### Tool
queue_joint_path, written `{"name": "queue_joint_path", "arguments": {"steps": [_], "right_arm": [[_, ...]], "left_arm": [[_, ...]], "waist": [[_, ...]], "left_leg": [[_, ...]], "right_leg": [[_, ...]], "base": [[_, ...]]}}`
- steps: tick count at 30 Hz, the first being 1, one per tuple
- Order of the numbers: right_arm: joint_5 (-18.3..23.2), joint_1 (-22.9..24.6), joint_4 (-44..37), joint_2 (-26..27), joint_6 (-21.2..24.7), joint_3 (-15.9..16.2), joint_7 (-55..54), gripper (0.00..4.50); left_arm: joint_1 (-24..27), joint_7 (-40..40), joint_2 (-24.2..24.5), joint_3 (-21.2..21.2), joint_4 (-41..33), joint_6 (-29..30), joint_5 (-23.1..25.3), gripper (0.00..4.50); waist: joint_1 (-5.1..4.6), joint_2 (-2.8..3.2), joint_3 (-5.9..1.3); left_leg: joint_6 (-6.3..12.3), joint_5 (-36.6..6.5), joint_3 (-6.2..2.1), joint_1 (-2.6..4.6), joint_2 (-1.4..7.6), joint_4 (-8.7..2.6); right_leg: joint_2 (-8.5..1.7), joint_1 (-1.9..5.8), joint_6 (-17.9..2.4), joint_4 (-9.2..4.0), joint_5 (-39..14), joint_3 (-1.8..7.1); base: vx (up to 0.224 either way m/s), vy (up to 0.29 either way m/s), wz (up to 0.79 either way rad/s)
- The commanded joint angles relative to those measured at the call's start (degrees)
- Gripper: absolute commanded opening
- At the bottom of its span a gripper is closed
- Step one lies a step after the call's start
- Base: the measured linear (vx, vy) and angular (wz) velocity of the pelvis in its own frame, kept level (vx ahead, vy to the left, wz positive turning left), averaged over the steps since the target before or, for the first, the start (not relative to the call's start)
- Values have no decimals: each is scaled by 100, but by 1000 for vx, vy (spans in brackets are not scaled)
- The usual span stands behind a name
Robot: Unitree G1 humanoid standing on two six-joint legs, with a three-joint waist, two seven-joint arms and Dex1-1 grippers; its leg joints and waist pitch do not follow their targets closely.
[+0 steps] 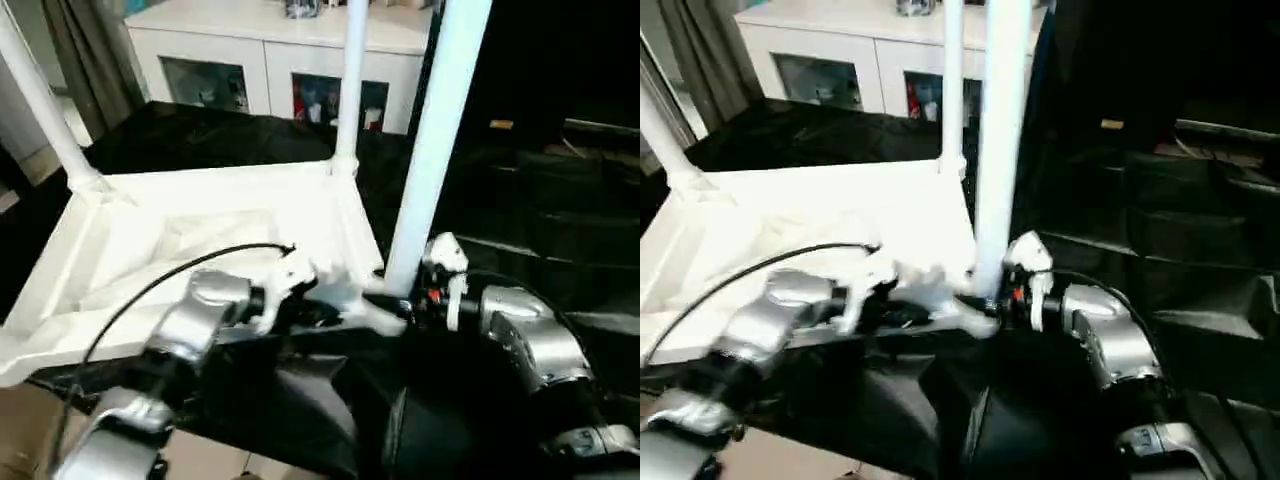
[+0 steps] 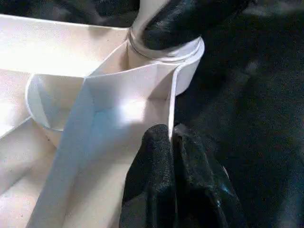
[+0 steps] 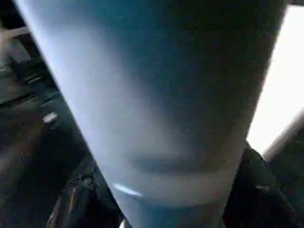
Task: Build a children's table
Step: Rotate leg to tighten
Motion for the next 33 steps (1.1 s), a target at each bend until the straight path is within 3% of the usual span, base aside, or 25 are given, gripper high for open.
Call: {"name": "queue_joint_path", "arguments": {"steps": [1, 4, 9, 12, 13, 14, 18, 21, 24, 26, 28, 33], "right_arm": [[-219, 96, 534, 451, 160, 292, -632, 211], [-154, -95, 1049, 1035, 168, -30, -1778, 207], [-347, -291, 1386, 1473, -116, 17, -2323, 205], [-225, -339, 1371, 1626, -123, 1, -2092, 205], [-123, -369, 1351, 1660, -84, -63, -1955, 260], [-121, -370, 1351, 1661, -83, -65, -1951, 260], [-40, -308, 1128, 1349, -16, 90, -1192, 292], [47, -235, 951, 1104, 114, 176, -696, 328], [224, -112, 611, 732, 287, 256, -4, 328], [284, -43, 418, 488, 351, 307, 356, 328], [301, 39, 193, 145, 430, 355, 812, 328], [282, 106, 77, -265, 536, 405, 1416, 328]], "left_arm": [[-305, 1197, -345, 456, 279, -24, -55, 0], [-510, 1968, -718, 564, 506, 9, 23, 0], [-657, 2471, -1036, 639, 775, -85, 22, 0], [-679, 2459, -1085, 609, 838, -131, 33, 0], [-678, 2369, -1081, 588, 845, -165, 51, 0], [-678, 2366, -1081, 588, 845, -166, 52, 0], [-541, 1810, -895, 457, 652, -215, 0, 0], [-433, 1417, -760, 374, 511, -244, -57, 0], [-259, 833, -543, 263, 292, -259, -153, 0], [-181, 580, -432, 201, 195, -249, -181, 0], [-56, 94, -186, 102, 59, -236, -226, 0], [62, -515, 145, 86, -168, -106, -345, 0]], "waist": [[-32, -128, -244], [-78, -131, -242], [-128, -133, -229], [-121, -125, -242], [-116, -111, -242], [-123, -118, -240], [-118, -95, -237], [-100, -103, -259], [-92, -95, -276], [-75, -28, -286], [-56, -58, -305], [-47, -35, -302]], "left_leg": [[-17, -1616, -55, 59, 89, -411], [-84, -1670, -68, 69, 86, -432], [-36, -1818, -80, 64, 66, -440], [31, -1734, -71, 58, 66, -433], [39, -1721, -71, 62, 68, -435], [58, -1724, -66, 57, 68, -435], [90, -1759, -69, 60, 75, -443], [182, -1615, -64, 47, 80, -426], [268, -1306, -44, 33, 77, -396], [317, -1126, -31, 30, 85, -376], [389, -988, -23, 28, 88, -348], [415, -1026, -17, 38, 105, -346]], "right_leg": [[-256, 180, -925, -534, -1921, 150], [-246, 162, -857, -554, -2023, 152], [-242, 166, -782, -585, -2151, 154], [-232, 179, -829, -571, -1873, 163], [-229, 178, -847, -565, -1814, 162], [-224, 180, -873, -561, -1752, 162], [-226, 183, -923, -564, -1726, 158], [-223, 226, -990, -535, -1401, 155], [-213, 246, -1142, -489, -903, 147], [-208, 256, -1254, -456, -606, 138], [-193, 292, -1314, -425, -353, 124], [-195, 268, -1448, -409, -336, 112]], "base": [[0, 0, 0], [0, 0, 0], [0, 0, 0], [0, 0, 0], [0, 0, 0], [0, 0, 0], [0, 0, 0], [0, 0, 0], [0, 0, 0], [0, 0, 0], [0, 0, 0], [0, 0, 0]]}}
